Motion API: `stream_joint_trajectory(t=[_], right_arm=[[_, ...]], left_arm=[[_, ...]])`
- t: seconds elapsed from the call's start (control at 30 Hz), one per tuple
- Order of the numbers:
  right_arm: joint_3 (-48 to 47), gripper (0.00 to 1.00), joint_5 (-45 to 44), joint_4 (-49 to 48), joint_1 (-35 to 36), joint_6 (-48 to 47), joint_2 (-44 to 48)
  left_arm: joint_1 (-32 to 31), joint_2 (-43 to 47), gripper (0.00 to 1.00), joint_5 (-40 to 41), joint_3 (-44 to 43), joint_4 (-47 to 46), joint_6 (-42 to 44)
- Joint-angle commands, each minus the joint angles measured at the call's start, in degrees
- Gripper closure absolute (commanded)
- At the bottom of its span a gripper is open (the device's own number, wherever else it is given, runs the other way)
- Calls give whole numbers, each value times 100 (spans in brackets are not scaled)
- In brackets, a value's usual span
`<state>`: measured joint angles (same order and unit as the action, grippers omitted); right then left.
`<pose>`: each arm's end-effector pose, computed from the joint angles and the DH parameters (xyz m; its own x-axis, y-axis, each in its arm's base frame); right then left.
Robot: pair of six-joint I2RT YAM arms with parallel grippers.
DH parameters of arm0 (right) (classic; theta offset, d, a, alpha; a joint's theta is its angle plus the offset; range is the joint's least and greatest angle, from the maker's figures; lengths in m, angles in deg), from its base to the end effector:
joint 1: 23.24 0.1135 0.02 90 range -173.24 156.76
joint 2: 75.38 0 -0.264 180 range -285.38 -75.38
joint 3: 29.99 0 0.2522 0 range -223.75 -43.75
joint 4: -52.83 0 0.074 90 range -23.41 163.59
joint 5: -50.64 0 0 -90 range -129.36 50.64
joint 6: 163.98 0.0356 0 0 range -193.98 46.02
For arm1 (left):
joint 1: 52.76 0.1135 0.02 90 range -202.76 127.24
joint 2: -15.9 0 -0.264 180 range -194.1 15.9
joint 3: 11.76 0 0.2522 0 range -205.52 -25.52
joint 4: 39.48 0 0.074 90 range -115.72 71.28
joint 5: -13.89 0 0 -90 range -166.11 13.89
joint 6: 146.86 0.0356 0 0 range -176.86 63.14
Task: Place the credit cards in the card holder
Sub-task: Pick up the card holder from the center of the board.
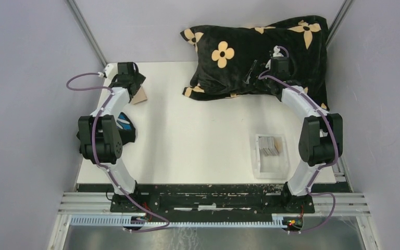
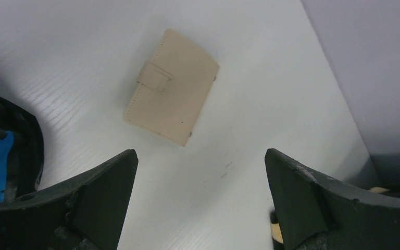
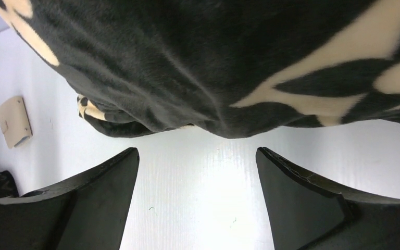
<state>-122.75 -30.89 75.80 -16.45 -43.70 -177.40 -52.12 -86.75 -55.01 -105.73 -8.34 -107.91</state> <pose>0.4127 0.0544 0.2729 -0.5787 0.4333 -0.6909 0.0592 0.8672 0.4944 0.4093 0.0174 0.2644 -0.1794 -0.7276 -0.6621 -0.6783 0.5790 -0.4524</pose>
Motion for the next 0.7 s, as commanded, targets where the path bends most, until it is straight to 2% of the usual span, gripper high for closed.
stream_joint_trajectory(t=[0.0,0.33,0.67], right_arm=[[-436,10,53,-29,187,-152,-155],[-863,11,-96,257,555,-333,-427],[-1351,11,-154,497,853,-506,-696]], left_arm=[[194,-229,1,-178,-102,123,-323],[585,-829,1,-749,-112,-131,133],[716,-1186,1,-825,119,-841,470]])
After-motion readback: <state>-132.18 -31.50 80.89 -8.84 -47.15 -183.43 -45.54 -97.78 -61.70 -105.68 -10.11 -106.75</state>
